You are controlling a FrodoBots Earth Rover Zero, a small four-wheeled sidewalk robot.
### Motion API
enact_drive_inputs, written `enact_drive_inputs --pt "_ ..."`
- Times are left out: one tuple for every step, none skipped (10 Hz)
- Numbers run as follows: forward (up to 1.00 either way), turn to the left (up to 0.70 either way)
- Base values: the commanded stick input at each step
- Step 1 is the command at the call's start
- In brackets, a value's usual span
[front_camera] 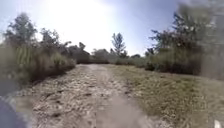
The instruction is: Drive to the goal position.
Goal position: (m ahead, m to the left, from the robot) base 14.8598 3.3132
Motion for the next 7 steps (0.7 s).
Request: enact_drive_inputs --pt "0.70 0.00" --pt "0.70 0.00" --pt "0.70 0.00" --pt "0.70 0.00" --pt "0.70 0.35" --pt "0.70 0.35" --pt "0.70 0.00"
